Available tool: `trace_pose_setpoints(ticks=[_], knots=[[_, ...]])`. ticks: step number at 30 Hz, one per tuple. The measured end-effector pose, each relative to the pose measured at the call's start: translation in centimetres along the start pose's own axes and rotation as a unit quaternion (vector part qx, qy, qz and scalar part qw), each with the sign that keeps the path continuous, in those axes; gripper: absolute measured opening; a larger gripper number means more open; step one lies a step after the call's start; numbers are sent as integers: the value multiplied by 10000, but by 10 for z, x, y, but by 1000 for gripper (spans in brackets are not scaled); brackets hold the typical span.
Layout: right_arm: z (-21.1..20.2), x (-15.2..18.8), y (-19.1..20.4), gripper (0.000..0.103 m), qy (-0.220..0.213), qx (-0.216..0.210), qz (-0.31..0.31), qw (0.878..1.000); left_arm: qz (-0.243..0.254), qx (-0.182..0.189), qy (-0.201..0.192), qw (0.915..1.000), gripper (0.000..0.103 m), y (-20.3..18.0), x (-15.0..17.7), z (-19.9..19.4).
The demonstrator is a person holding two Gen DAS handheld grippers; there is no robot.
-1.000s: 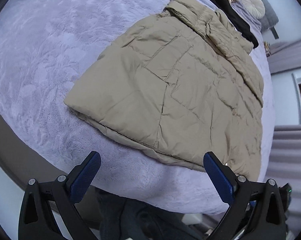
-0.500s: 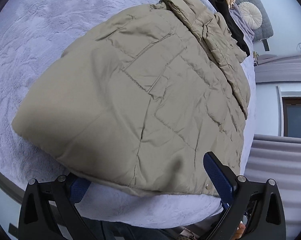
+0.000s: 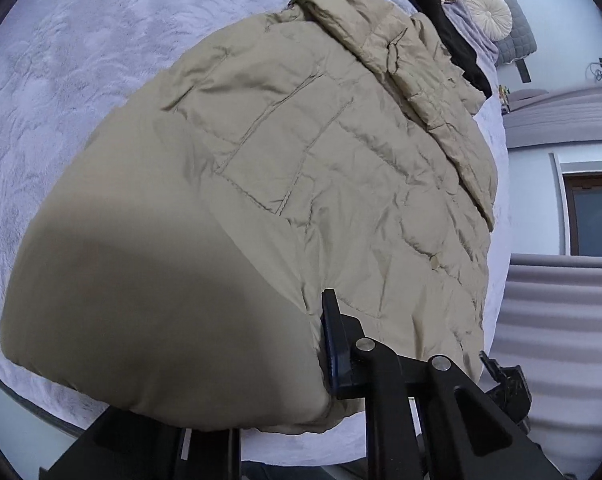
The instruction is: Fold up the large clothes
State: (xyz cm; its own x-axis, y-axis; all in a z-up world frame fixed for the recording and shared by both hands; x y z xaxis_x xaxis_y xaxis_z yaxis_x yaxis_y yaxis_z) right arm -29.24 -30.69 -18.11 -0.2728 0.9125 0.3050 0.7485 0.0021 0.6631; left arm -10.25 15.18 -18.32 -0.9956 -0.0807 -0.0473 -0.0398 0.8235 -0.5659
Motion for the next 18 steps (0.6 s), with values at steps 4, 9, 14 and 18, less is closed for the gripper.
trace_pose_setpoints(ticks=[4,9,14,18], knots=[[2,0,0,15,-67,232,-73,9997,385,49,-92,9992,14,-11,-11,-17],[-8,7,21,11,-343,362,-584,9970,946,46,-191,9953,14,-28,-29,-35],[-17,12,58,10,-537,544,-1272,9889,1312,114,-403,9905,14,-51,-51,-56],[-25,9,89,10,-638,557,-1732,9812,1453,146,-647,9872,14,-74,-74,-70]])
Point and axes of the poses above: each gripper's, at about its wrist camera, not at the fingertips, and z roughly the way its jaws point, y to its left, x to its underside, the point moved 3 cm from there along z, roughly the way its jaws point, and after that the axes turned 3 degrees about z, right-handed, at the moved point
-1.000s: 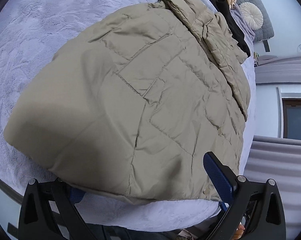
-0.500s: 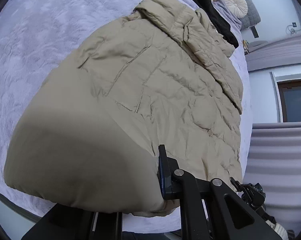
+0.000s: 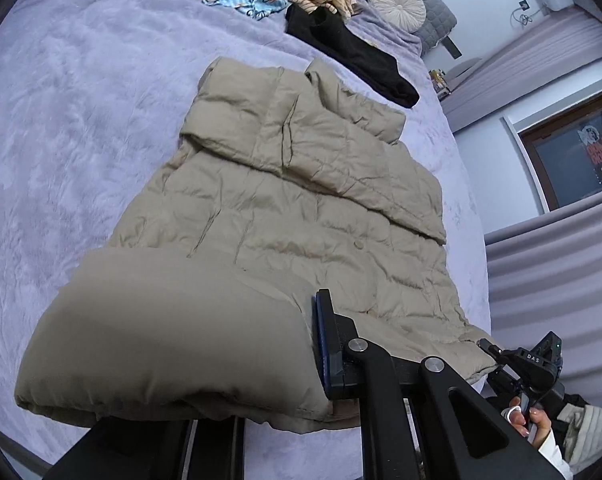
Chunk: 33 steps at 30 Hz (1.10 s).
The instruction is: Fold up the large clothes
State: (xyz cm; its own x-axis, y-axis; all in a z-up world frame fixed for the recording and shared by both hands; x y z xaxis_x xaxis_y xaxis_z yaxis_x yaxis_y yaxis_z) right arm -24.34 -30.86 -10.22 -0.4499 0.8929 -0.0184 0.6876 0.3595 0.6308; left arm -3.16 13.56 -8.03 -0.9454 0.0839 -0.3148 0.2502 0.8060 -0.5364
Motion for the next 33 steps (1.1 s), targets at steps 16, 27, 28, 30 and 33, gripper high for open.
trace_pose_setpoints(ticks=[16,27,28,30,33], knots=[[30,-140,177,9,86,-287,-2160,9759,179,-930,-1238,9878,14,-73,-164,9],[166,-217,231,9,386,272,-2315,9717,120,-1920,-457,9803,15,-13,-251,140],[178,-221,230,9,401,336,-2259,9727,106,-1947,-380,9801,15,-6,-256,154],[202,-229,224,9,406,500,-2170,9740,83,-1962,-269,9802,15,5,-263,178],[230,-241,212,9,414,620,-1923,9785,30,-2007,-158,9795,15,18,-269,209]])
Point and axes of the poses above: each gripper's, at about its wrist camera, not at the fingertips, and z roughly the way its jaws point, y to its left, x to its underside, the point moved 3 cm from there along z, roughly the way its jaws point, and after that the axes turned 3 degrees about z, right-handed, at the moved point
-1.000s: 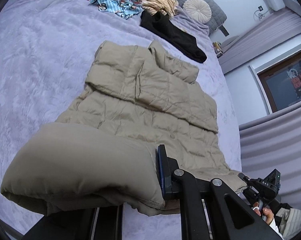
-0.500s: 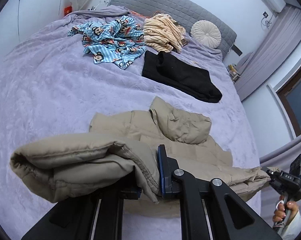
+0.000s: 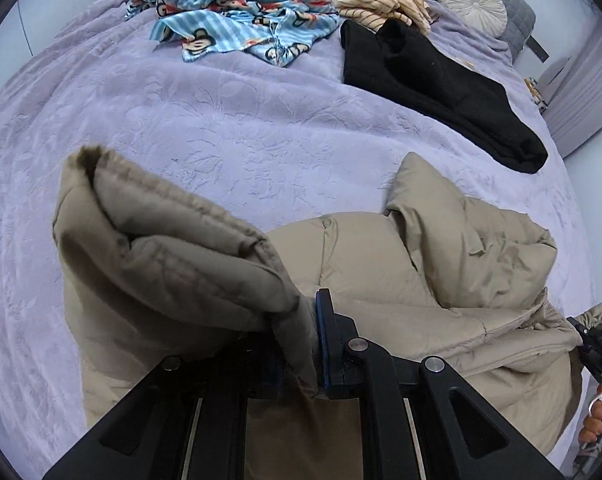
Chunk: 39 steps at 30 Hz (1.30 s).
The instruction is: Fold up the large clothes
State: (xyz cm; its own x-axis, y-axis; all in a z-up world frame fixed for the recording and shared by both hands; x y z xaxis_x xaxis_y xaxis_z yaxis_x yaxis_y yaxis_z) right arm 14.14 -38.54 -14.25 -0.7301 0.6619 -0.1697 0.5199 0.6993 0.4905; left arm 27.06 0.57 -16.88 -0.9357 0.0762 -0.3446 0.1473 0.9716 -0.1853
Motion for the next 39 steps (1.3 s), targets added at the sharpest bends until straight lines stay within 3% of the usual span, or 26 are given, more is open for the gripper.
trace_pose_setpoints(ticks=[7,12,13,15,16,17,19,21,22,23,24,25,30,33,39], knots=[[46,-14,-11,9,19,191,74,9998,7,-83,111,9999,15,-4,-9,42],[54,-21,-12,9,42,180,257,9995,80,-23,31,10000,19,-2,-15,23],[51,-21,-12,9,65,144,283,9995,125,24,-63,9999,27,-2,-15,14],[42,-21,-9,14,117,47,234,9996,253,37,-374,9990,67,0,-12,-11],[34,-20,-7,20,115,-2,165,9998,322,-80,-601,9976,97,1,-11,-25],[25,-18,-5,25,83,-39,97,9999,396,-160,-852,9954,100,2,-9,-40],[6,-13,2,72,-51,-126,-85,9999,502,-195,-947,9940,100,3,-6,-56],[-15,-4,11,76,-306,-79,-349,9989,464,-117,-944,9944,99,1,-3,-64],[-19,1,17,71,-296,-44,-485,9984,500,124,-860,9950,89,-4,1,-63],[-20,8,23,61,-250,-75,-651,9975,571,328,-749,9950,71,-11,4,-60],[-18,16,29,34,-163,-108,-829,9964,698,490,-600,9945,65,-21,8,-53],[-11,25,36,25,-8,-85,-1059,9943,849,553,-530,9934,60,-32,12,-44],[39,51,59,23,216,141,-1815,9831,1273,256,-449,9905,60,-78,26,13],[67,44,56,18,117,342,-1809,9828,1190,2,-527,9915,60,-80,13,43],[99,16,47,4,98,358,-1584,9867,1256,-28,-373,9914,61,-78,-7,62]])
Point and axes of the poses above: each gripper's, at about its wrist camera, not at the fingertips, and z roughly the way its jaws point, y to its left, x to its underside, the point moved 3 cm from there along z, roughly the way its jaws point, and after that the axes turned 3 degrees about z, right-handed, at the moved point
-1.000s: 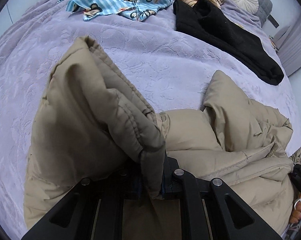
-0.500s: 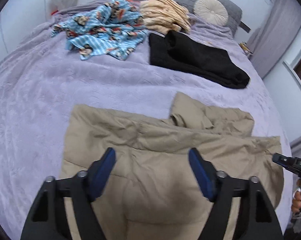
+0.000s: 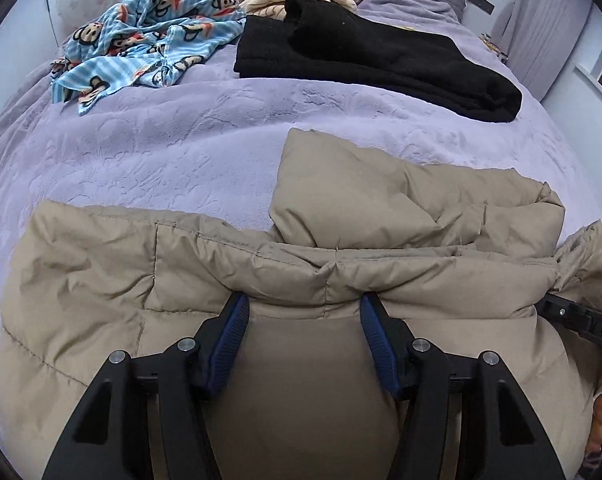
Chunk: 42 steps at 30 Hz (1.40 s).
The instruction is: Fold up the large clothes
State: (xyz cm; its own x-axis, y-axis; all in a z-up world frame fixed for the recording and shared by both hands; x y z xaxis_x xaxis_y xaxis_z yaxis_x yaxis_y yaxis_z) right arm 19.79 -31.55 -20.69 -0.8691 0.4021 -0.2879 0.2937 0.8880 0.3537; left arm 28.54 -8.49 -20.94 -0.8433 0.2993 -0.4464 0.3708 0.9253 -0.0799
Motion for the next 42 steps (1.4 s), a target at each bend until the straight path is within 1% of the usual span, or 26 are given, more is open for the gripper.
trace_pose_setpoints(ticks=[1,3,5,6,8,9,10,11,13,15,19,23,24,26,27,28,29,30,31,35,38,42], knots=[[1,-2,-1,4,52,-30,33,10000,79,-12,-7,10000,61,3,-1,-5],[-6,-5,-2,4,125,-72,-15,9999,237,-281,-176,9992,61,20,-1,-20],[-26,-5,-10,4,-32,204,-246,9995,168,-637,-304,9974,61,48,2,-31],[-35,-6,-15,4,-138,391,-330,9986,-18,-837,-318,9960,61,69,4,-34],[-57,-5,-44,5,-428,980,-264,9939,-450,-987,-196,9939,61,106,8,-28],[-64,-5,-63,4,-538,1140,-77,9920,-675,-971,-140,9929,61,119,10,-23],[-68,-4,-78,4,-578,1174,136,9913,-869,-918,-113,9919,61,128,12,-17],[-68,-4,-95,4,-566,1168,432,9906,-957,-901,-92,9913,61,133,12,-10],[-59,-4,-118,4,-511,954,962,9895,-913,-990,-59,9909,61,132,12,7],[-45,-5,-128,4,-449,911,1144,9882,-859,-1115,-54,9900,61,127,10,19],[-32,-8,-128,3,-468,1132,1004,9874,-875,-1202,26,9889,62,126,6,26],[-39,-10,-119,4,-391,1275,945,9866,-898,-1384,174,9861,62,124,5,4],[-44,-10,-115,9,-376,1321,904,9864,-848,-1425,193,9860,62,123,6,-5],[-56,-10,-104,11,-399,1374,838,9862,-699,-1484,179,9863,62,118,9,-21],[-64,-9,-101,16,-441,1325,826,9868,-636,-1471,176,9869,62,116,11,-31],[-74,-5,-96,25,-507,1254,841,9872,-607,-1457,188,9873,62,114,13,-38],[-83,-2,-93,31,-562,1187,874,9875,-598,-1438,216,9876,62,112,16,-45],[-92,3,-90,44,-628,1117,928,9874,-619,-1422,281,9875,62,109,21,-52],[-100,9,-87,48,-690,1072,971,9871,-659,-1401,342,9873,62,107,25,-58],[-122,41,-74,49,-699,878,1124,9873,-795,-1153,469,9890,62,94,45,-78],[-133,65,-67,49,-613,751,1289,9869,-719,-1132,502,9897,62,80,57,-90],[-149,101,-64,54,-552,588,1507,9853,-760,-1010,527,9906,62,66,72,-105]])
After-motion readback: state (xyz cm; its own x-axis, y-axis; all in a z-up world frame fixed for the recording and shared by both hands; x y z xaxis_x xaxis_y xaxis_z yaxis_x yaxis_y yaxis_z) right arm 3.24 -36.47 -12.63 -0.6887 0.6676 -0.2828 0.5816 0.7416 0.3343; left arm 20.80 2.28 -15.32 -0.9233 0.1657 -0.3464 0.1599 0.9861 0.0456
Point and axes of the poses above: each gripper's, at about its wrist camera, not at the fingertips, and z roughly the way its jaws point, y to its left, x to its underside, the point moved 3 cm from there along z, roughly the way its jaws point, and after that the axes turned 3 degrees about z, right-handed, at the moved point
